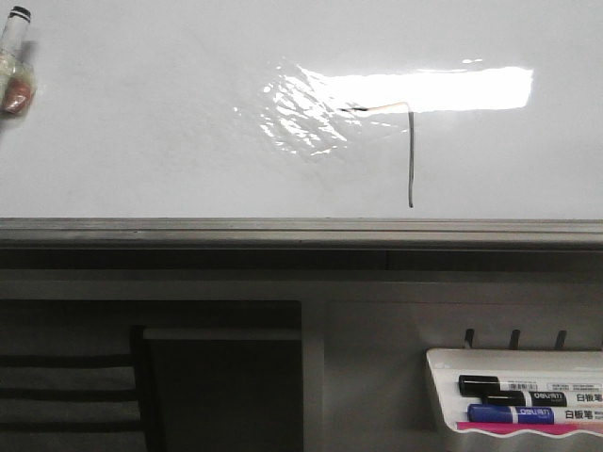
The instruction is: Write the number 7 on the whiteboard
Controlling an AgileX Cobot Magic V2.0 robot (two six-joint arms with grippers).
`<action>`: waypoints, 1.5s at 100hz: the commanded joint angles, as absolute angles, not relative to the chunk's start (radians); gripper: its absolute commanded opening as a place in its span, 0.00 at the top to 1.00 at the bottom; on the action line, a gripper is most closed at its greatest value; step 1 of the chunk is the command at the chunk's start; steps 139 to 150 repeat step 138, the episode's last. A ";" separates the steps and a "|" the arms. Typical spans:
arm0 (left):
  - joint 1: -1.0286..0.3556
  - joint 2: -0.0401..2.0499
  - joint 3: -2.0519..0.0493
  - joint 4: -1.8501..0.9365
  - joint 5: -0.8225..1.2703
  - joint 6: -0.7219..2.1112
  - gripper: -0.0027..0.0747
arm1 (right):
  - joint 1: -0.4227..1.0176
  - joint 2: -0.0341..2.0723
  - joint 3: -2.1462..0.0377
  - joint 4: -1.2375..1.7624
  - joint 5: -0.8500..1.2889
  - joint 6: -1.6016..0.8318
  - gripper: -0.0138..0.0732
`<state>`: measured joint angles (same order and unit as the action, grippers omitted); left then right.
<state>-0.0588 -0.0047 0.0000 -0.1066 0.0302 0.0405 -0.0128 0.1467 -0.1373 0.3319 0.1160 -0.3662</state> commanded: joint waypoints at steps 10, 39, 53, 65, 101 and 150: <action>-0.063 -0.027 0.035 -0.115 -0.050 0.043 0.99 | -0.024 0.050 -0.024 0.333 -0.044 -0.379 0.92; -0.063 -0.027 0.035 -0.115 -0.048 0.043 0.99 | -0.025 -0.031 0.039 0.333 -0.017 -0.379 0.92; -0.063 -0.027 0.035 -0.115 -0.048 0.043 0.99 | -0.025 -0.031 0.039 0.333 -0.023 -0.379 0.92; -0.063 -0.027 0.035 -0.115 -0.048 0.043 0.99 | -0.025 -0.031 0.039 0.331 -0.023 -0.372 0.92; -0.063 -0.027 0.035 -0.115 -0.048 0.043 0.99 | -0.025 -0.031 0.039 -0.134 -0.066 0.059 0.92; -0.063 -0.027 0.035 -0.115 -0.048 0.043 0.99 | -0.025 -0.031 0.039 -0.134 -0.066 0.059 0.92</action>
